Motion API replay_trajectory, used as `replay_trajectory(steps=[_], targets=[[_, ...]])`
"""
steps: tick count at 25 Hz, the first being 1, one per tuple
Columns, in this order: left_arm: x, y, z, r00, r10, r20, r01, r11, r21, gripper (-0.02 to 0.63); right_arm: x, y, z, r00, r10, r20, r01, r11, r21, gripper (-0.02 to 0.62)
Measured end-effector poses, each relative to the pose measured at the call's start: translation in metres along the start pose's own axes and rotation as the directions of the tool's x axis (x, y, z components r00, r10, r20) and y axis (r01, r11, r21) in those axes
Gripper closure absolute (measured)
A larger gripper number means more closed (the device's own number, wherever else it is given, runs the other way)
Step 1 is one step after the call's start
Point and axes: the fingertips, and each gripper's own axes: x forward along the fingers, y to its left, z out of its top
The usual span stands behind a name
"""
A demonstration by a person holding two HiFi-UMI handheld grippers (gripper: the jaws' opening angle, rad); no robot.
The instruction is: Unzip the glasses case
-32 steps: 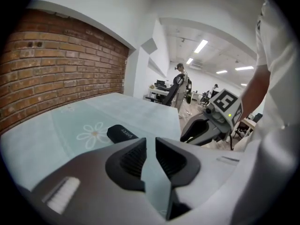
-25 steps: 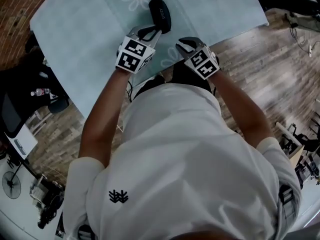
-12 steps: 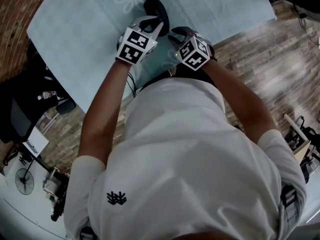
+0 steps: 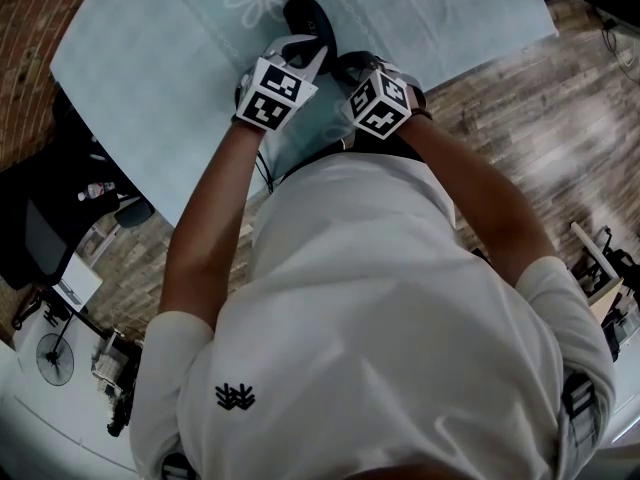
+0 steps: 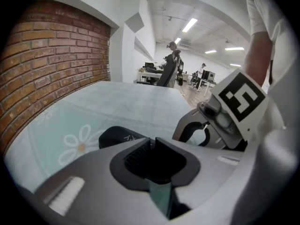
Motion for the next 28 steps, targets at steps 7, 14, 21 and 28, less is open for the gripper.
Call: replay_trajectory(steps=[7,14,21,28], targets=[[0.002,0.003,-0.002,1.0,-0.001,0.007,0.001,1.0,-0.014,0.529,-0.002,0.002,-0.002,1.0,0.016,-0.002,-0.016,1.0,0.003,0.569],[0.001,0.005,-0.002,1.0,0.008,0.016,-0.008,0.999,-0.031,0.535,-0.009,0.003,-0.007,1.0,0.024,-0.008,-0.024,1.0,-0.002,0.592],[0.002,0.006,-0.003,1.0,0.011,0.019,-0.011,0.999,-0.04,0.545,-0.009,0.001,-0.009,1.0,0.03,-0.001,-0.03,0.999,0.019,0.592],[0.002,0.006,-0.003,1.0,0.017,0.022,-0.016,0.998,-0.056,0.549,-0.012,0.0,-0.01,0.999,0.035,0.005,-0.035,0.999,0.01,0.594]])
